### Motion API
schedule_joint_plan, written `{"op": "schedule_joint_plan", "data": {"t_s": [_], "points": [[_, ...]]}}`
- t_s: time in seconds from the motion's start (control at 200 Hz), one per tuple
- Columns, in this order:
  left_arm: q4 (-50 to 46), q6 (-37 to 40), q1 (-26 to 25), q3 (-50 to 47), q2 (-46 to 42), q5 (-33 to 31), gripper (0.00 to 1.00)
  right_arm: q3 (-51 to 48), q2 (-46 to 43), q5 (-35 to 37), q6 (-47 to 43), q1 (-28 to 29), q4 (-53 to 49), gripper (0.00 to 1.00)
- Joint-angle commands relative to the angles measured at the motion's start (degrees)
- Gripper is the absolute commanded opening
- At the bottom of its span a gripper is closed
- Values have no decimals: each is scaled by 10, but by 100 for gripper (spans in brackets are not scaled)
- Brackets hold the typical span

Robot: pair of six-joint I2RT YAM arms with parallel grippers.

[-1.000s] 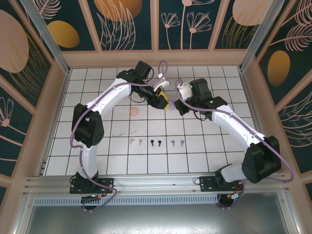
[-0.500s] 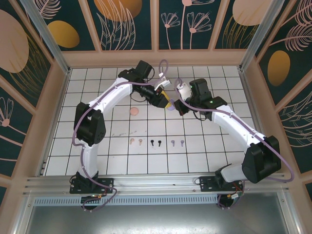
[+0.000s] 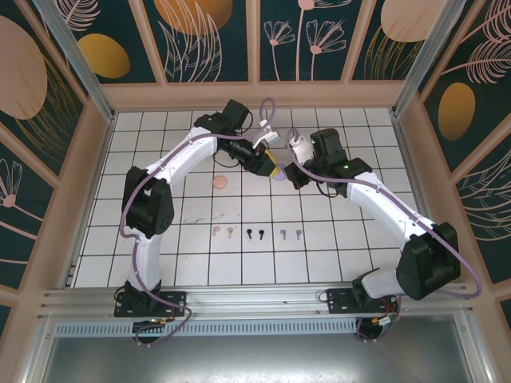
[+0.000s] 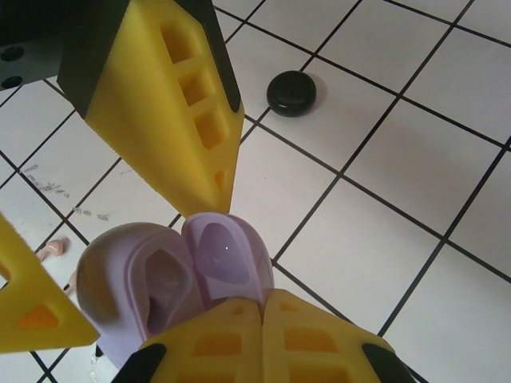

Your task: Insert the wireless bluetooth earbuds into the charging case

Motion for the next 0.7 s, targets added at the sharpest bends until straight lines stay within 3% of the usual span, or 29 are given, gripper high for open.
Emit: {"op": "schedule_joint_plan", "data": {"t_s": [0.0, 0.325, 0.696], "points": [[-17, 17, -11, 7, 14, 36, 51, 20, -9, -8, -4, 4, 15, 0], [-11, 16, -18, 0, 19, 34, 51, 20, -8, -7, -4, 4, 14, 0], [-8, 15, -26, -2, 24, 42, 23, 18, -10, -7, 0, 4, 19, 0]]}}
